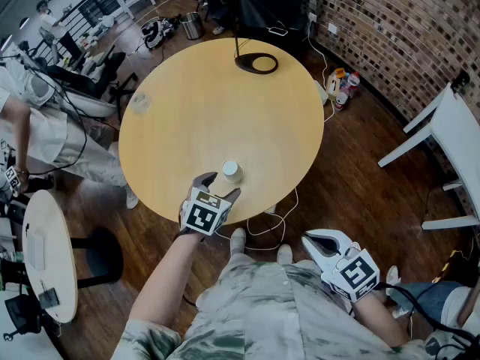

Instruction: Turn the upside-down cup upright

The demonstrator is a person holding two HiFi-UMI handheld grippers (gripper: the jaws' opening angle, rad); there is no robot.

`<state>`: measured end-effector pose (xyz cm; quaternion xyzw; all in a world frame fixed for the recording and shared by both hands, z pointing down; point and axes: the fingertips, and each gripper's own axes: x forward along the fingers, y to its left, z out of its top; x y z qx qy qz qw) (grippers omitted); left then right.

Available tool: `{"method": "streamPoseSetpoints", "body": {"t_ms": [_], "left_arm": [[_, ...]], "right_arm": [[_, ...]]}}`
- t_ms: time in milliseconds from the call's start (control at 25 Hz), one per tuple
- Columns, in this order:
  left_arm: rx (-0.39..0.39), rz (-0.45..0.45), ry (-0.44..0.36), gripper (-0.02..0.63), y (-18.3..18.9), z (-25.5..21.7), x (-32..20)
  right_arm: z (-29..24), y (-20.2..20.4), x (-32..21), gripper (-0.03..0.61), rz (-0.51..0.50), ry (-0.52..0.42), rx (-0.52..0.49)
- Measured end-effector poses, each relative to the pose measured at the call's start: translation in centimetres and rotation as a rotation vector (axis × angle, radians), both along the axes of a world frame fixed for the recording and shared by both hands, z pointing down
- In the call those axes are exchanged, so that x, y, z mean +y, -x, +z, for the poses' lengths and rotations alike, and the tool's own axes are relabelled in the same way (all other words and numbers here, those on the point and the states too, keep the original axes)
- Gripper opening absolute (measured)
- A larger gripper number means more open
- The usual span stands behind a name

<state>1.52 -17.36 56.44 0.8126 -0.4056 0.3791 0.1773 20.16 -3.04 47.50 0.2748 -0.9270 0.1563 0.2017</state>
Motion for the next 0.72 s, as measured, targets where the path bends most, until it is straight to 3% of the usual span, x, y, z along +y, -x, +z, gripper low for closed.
{"method": "streamPoseSetpoints", "body": {"t_ms": [160,400,600,720], "left_arm": [[-0.157,0.077,0.084,0.324,1.2,4.4,-2.9],[-0.280,0.202,0.218,0.336,1.6,9.8,-5.5],[-0.309,0.287,0.277,0.337,0.8,12.3,-5.9],[-0.307,0.316,0.279,0.287,1.2,12.8,-6.2]], "right_arm": [[-0.2,-0.3,-1.4,0.003,0.072,0.012,0.002],[-0.2,0.7,-2.5,0.003,0.173,0.039,0.009],[-0.2,1.7,-2.8,0.003,0.234,0.054,0.029],[-0.1,2.6,-3.3,0.003,0.252,0.056,0.033]]}}
